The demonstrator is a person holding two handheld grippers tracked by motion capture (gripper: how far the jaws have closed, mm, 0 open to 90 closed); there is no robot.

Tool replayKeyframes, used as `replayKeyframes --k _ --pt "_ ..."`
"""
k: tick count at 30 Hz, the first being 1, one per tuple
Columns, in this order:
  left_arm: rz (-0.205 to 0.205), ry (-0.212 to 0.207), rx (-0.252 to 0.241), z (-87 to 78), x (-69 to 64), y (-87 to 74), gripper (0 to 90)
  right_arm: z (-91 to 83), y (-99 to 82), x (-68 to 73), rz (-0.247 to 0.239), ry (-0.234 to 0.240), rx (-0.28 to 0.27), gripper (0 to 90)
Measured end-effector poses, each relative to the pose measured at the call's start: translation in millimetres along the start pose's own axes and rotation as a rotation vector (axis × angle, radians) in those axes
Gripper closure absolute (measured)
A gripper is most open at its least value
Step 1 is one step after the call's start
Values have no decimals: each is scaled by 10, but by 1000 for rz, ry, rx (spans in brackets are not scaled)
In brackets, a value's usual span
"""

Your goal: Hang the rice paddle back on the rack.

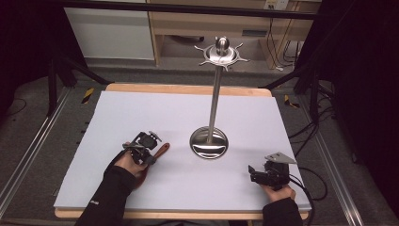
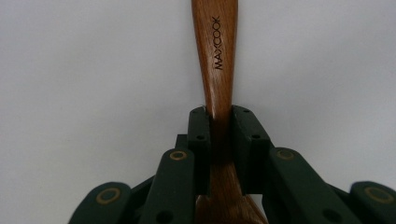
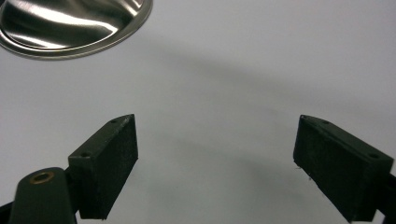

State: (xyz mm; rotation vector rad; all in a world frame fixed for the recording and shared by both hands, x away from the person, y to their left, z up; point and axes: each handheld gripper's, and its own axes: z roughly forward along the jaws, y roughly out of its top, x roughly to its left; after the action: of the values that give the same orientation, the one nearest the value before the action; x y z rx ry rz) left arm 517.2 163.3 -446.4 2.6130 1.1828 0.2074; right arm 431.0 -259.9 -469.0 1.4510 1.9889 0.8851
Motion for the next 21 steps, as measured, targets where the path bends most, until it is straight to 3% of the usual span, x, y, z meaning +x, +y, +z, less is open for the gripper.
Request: replayKeyframes --k 6,9,13,21 --pt "-9 -17 6 3 17 13 778 -1 0 0 1 2 0 139" --pt "6 -24 28 3 24 41 779 4 0 0 1 -2 2 138" --pt "28 -6 42 7 0 66 781 3 0 0 1 -1 2 138" --pt "34 -3 40 2 -14 65 781 1 1 0 2 0 2 138"
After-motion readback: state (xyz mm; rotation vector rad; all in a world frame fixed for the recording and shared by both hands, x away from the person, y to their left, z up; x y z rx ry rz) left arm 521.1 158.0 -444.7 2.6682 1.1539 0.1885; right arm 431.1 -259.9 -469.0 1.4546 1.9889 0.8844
